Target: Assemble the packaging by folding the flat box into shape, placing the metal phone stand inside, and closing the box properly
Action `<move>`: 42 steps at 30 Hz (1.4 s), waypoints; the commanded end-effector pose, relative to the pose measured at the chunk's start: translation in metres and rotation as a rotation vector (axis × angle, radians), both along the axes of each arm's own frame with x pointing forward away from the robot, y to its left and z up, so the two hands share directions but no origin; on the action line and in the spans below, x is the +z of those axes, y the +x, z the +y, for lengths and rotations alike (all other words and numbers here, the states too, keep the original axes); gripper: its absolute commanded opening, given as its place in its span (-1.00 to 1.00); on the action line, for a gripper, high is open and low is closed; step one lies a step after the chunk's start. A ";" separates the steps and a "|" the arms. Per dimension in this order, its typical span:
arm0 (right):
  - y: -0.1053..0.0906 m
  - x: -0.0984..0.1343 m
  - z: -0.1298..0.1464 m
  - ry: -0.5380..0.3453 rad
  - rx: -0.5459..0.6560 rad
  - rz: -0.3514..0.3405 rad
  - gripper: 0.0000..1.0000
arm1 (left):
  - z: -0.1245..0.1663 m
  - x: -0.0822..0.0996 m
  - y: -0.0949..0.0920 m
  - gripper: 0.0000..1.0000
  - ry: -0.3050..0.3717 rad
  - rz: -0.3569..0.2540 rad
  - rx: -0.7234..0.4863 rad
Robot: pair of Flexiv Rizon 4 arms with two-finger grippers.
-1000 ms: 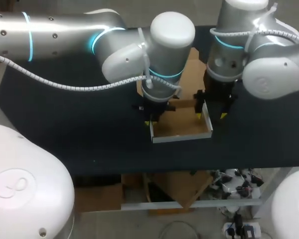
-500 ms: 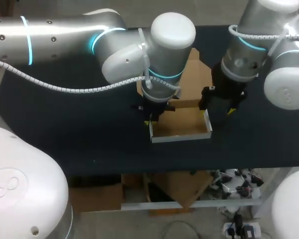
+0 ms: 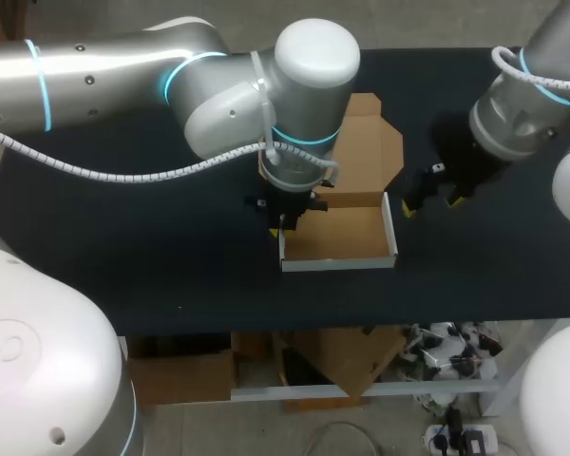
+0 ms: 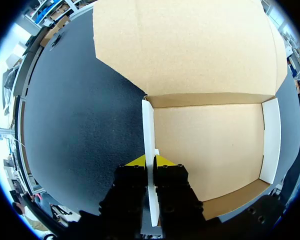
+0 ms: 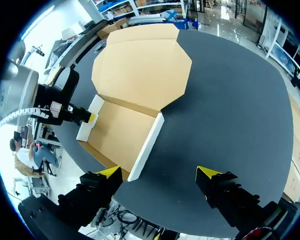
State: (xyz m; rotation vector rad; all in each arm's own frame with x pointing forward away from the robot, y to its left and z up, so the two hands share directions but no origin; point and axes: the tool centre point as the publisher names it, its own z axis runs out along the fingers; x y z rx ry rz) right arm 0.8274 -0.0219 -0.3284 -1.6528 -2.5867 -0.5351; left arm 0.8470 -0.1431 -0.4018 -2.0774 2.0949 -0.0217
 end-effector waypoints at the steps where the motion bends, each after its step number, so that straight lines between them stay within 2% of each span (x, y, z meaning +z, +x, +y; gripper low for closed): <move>1: -0.013 0.009 -0.018 0.210 0.117 -0.103 1.00 | 0.002 -0.001 -0.001 -1.00 0.003 0.000 -0.001; 16: -0.013 0.010 -0.020 0.223 0.134 -0.109 1.00 | 0.010 0.000 -0.003 -1.00 0.009 0.036 -0.026; 19: -0.018 0.017 -0.025 0.268 0.272 -0.135 1.00 | 0.011 0.000 -0.003 -1.00 0.002 0.050 -0.045; 21: -0.026 0.020 -0.029 0.255 0.368 -0.166 1.00 | 0.011 0.000 -0.003 -1.00 0.003 0.056 -0.055; 24: -0.036 0.023 -0.036 0.246 0.462 -0.193 1.00 | 0.012 0.001 -0.003 -1.00 0.002 0.063 -0.069; 27: -0.046 0.028 -0.048 0.280 0.551 -0.224 1.00 | 0.013 0.003 -0.005 -1.00 0.003 0.066 -0.079; 36: -0.066 0.043 -0.074 0.315 0.698 -0.323 1.00 | 0.018 0.004 -0.007 -1.00 0.011 0.082 -0.084; 42: -0.067 0.044 -0.081 0.326 0.727 -0.334 1.00 | 0.022 0.003 -0.006 -1.00 0.001 0.094 -0.052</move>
